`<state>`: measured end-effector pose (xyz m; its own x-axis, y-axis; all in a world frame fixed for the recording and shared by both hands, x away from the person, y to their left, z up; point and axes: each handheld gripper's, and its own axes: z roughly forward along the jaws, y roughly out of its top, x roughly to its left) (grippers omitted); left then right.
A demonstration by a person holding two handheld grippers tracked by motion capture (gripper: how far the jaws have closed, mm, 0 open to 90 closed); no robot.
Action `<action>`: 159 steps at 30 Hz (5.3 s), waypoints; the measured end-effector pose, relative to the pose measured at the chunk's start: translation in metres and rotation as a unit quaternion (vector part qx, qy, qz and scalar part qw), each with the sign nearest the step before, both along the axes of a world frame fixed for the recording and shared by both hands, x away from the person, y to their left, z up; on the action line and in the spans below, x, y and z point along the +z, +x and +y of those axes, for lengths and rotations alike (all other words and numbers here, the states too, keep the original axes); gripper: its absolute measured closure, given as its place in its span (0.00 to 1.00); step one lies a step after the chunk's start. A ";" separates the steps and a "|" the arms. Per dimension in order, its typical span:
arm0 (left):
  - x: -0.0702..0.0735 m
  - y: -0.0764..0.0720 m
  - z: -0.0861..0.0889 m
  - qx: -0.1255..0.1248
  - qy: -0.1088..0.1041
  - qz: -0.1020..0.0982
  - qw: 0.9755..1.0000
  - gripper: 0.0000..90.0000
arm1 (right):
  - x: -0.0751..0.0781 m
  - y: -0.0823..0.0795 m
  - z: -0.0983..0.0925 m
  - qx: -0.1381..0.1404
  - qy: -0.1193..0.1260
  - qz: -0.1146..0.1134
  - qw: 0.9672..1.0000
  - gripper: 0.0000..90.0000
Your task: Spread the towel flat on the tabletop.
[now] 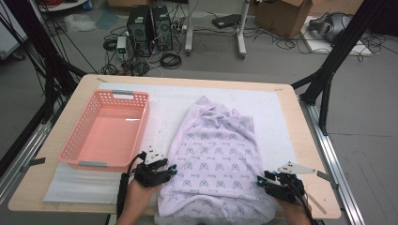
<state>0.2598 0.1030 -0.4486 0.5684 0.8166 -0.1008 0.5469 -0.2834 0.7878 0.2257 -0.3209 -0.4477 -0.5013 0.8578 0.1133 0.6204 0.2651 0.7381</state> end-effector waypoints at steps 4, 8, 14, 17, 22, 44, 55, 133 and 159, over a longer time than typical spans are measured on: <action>0.000 -0.002 0.005 0.016 0.006 -0.001 1.000 0.95 | 0.000 0.002 -0.006 0.002 0.004 -0.001 1.000 0.93; 0.003 -0.012 0.012 0.015 -0.006 0.003 1.000 0.96 | 0.001 -0.003 -0.009 0.005 0.004 0.002 1.000 0.95; 0.011 -0.033 0.022 0.007 -0.037 0.012 0.999 0.97 | 0.013 -0.028 -0.031 0.012 0.020 -0.001 1.000 0.96; 0.015 -0.043 0.022 -0.004 -0.047 0.012 0.999 0.97 | 0.020 -0.041 -0.040 0.015 0.035 0.003 0.999 0.95; 0.013 -0.040 0.021 -0.003 -0.059 -0.001 0.998 0.65 | 0.020 -0.045 -0.041 0.002 0.045 0.003 0.999 0.71; 0.001 0.070 -0.048 -0.046 -0.004 -0.014 0.999 0.60 | 0.008 -0.008 -0.029 0.009 0.022 -0.031 0.999 0.60; 0.000 0.080 -0.055 0.004 0.056 -0.037 0.998 0.58 | 0.015 -0.008 -0.021 0.027 0.028 -0.044 0.998 0.59; -0.001 0.157 -0.031 0.123 -0.004 -0.002 0.992 0.60 | 0.008 0.191 0.001 -0.137 -0.076 -0.034 0.987 0.68; 0.008 0.087 -0.015 0.043 -0.024 0.013 0.999 0.43 | 0.016 0.095 -0.026 -0.019 0.023 -0.047 0.998 0.59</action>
<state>0.3466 0.0878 -0.4402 0.4934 0.8559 -0.1549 0.5886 -0.1974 0.7840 0.3202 -0.3468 -0.4320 -0.4785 0.8715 0.1072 0.5570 0.2069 0.8043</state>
